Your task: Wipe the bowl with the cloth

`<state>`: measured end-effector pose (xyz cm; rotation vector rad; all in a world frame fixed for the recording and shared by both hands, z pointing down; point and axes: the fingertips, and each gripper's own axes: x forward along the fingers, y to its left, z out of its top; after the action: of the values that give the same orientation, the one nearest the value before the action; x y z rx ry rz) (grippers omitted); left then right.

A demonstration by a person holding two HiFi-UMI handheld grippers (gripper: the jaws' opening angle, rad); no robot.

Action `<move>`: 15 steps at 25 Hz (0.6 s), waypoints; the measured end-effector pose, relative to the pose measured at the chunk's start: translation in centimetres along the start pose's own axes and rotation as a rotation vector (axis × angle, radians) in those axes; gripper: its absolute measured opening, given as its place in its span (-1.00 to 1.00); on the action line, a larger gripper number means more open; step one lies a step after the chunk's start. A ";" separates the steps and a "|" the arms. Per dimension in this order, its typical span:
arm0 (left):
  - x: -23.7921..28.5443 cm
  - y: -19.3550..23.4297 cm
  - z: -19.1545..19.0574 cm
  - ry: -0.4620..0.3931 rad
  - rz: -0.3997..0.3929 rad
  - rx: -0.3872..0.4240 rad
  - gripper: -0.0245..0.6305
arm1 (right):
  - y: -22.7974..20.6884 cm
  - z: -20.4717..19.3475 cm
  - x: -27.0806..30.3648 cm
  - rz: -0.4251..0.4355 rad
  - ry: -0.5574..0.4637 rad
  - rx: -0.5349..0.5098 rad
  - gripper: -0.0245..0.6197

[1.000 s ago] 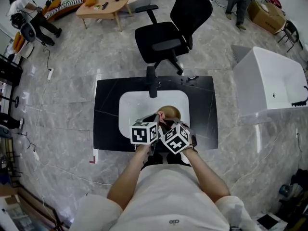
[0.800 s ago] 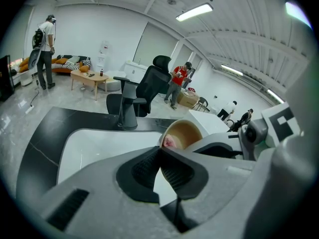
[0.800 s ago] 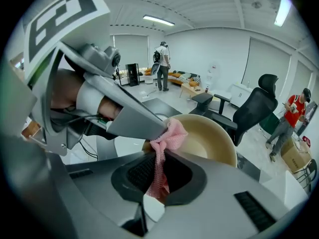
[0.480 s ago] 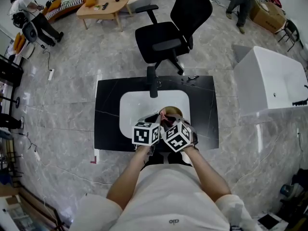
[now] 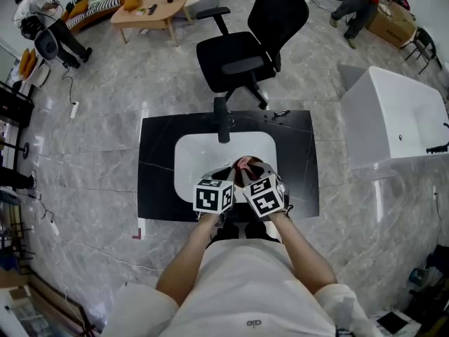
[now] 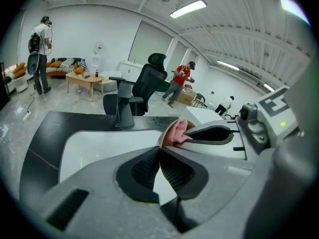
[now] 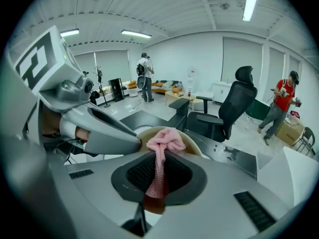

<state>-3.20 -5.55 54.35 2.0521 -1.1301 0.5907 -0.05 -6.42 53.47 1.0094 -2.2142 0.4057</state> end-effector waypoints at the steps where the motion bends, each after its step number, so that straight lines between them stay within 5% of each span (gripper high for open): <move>1: 0.0 0.1 0.0 0.000 0.003 0.000 -0.87 | -0.3 -0.1 -0.1 -0.012 -0.001 0.015 -0.82; 9: -0.3 1.3 0.5 -0.013 0.031 -0.015 -0.87 | -1.9 -1.2 -0.4 -0.062 0.019 0.112 -0.82; 15: -0.3 1.1 0.6 -0.011 0.021 -0.007 -0.87 | -2.1 -0.8 -0.4 -0.067 0.017 0.086 -0.82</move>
<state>-4.25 -6.31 54.18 2.0425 -1.1595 0.5861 2.04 -7.18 53.80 1.1182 -2.1573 0.4811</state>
